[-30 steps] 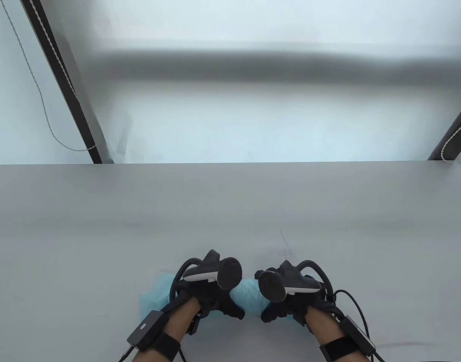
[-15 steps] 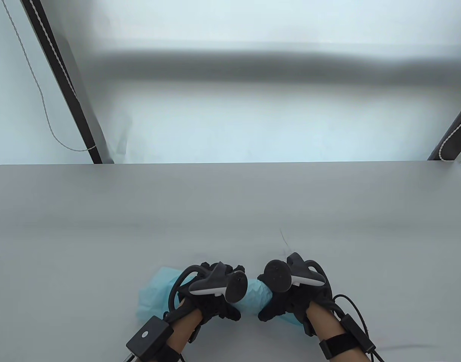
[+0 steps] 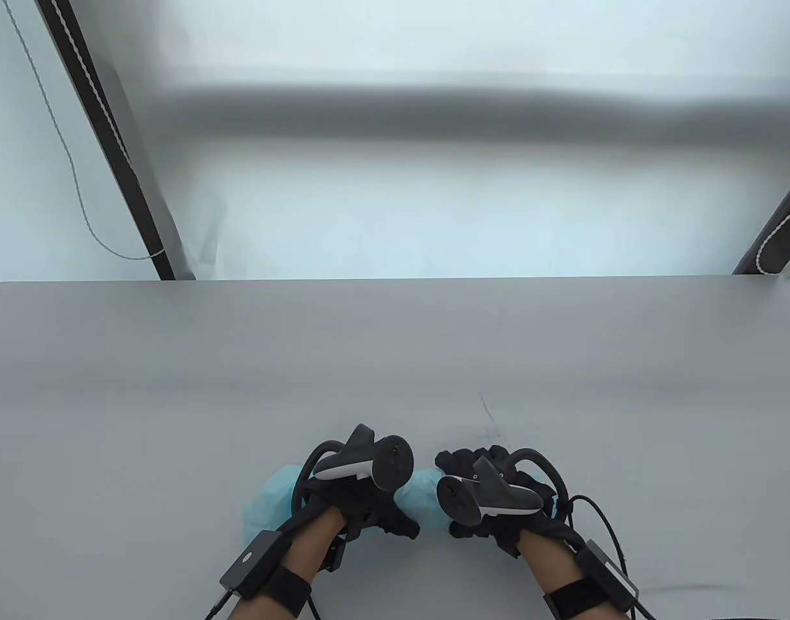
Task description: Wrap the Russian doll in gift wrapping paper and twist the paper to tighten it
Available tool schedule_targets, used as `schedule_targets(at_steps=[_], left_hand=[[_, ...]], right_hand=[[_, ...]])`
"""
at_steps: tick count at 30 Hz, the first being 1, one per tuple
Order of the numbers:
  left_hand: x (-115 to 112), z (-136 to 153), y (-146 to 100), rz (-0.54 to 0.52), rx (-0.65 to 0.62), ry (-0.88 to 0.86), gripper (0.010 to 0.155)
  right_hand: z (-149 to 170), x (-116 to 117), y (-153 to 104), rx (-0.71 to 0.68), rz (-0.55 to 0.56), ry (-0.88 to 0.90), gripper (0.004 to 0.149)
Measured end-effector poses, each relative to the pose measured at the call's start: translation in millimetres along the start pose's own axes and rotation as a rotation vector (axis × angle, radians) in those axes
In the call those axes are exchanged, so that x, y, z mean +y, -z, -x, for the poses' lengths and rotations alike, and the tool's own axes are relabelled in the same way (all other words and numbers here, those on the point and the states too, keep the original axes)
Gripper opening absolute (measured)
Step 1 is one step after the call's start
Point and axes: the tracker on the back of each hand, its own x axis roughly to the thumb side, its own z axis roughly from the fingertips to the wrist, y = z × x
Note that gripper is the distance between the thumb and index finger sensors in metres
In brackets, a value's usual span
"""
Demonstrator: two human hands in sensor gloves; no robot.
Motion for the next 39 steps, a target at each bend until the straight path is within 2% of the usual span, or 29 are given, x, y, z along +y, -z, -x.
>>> schedule_targets(at_steps=[2, 6, 9, 12, 15, 17, 19, 22, 29, 33, 38, 39], left_hand=[[-3, -1, -3, 0.006, -0.002, 0.016, 0.112], [-5, -13, -9, 0.034, 0.057, 0.144, 0.116], [-7, -23, -10, -0.027, 0.109, 0.279, 0.116], [-9, -25, -9, -0.109, 0.092, 0.361, 0.115], [-8, -20, -7, -0.117, 0.027, 0.324, 0.113], [-6, -16, -6, -0.145, -0.009, 0.281, 0.112], [-3, -16, -5, -0.118, -0.011, 0.278, 0.112], [0, -14, -2, -0.081, 0.0, 0.245, 0.112], [1, 3, 0, 0.019, 0.032, 0.041, 0.112], [-1, 4, -3, 0.057, 0.021, 0.029, 0.112], [-3, -12, -12, 0.008, 0.075, 0.176, 0.112], [-5, -18, -12, -0.038, 0.101, 0.246, 0.112]], right_hand=[[3, 1, 0, -0.012, -0.002, 0.053, 0.106], [9, -3, 2, -0.003, -0.085, 0.172, 0.105], [16, 0, 4, 0.023, -0.159, 0.289, 0.105], [22, 1, 6, 0.043, -0.217, 0.363, 0.105], [22, -1, 5, 0.054, -0.29, 0.396, 0.105], [22, 1, 4, 0.047, -0.294, 0.409, 0.105], [20, 3, 3, 0.052, -0.292, 0.371, 0.105], [16, 1, 1, 0.048, -0.228, 0.273, 0.107], [-1, -4, 0, 0.053, -0.085, 0.047, 0.109], [2, -3, 1, 0.013, -0.077, 0.111, 0.105], [12, -1, 4, 0.03, -0.202, 0.267, 0.105], [17, 2, 5, 0.046, -0.249, 0.349, 0.105]])
